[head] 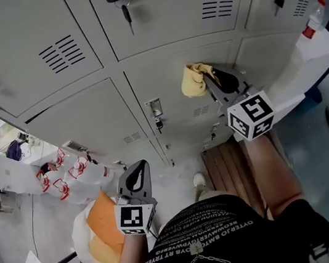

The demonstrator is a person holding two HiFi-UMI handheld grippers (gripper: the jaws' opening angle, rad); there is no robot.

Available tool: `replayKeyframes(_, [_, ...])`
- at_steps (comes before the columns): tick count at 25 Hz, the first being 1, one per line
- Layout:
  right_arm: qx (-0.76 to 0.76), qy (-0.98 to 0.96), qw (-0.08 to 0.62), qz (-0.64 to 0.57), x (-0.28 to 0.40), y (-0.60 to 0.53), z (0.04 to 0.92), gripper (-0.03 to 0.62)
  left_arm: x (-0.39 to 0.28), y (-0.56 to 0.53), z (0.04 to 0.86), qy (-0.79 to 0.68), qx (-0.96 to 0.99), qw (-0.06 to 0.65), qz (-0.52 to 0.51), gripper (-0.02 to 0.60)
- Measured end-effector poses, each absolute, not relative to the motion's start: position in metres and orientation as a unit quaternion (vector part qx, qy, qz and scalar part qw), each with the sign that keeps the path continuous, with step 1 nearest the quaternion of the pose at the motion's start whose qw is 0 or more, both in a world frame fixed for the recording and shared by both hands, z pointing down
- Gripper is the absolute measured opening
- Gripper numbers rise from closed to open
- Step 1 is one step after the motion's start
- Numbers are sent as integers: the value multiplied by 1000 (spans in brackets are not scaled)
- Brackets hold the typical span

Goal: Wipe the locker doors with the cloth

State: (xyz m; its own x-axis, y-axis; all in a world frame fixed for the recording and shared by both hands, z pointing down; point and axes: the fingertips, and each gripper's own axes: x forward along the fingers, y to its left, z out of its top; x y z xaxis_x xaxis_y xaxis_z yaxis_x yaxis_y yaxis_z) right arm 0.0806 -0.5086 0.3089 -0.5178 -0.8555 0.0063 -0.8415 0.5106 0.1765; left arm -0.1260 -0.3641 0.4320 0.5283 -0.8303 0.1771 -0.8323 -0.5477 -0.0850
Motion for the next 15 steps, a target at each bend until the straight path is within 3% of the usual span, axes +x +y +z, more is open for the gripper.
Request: replayKeyframes(15, [551,-832,43,-43,150,-510,314,54,-124,-364,442,-479,871,19,106,5])
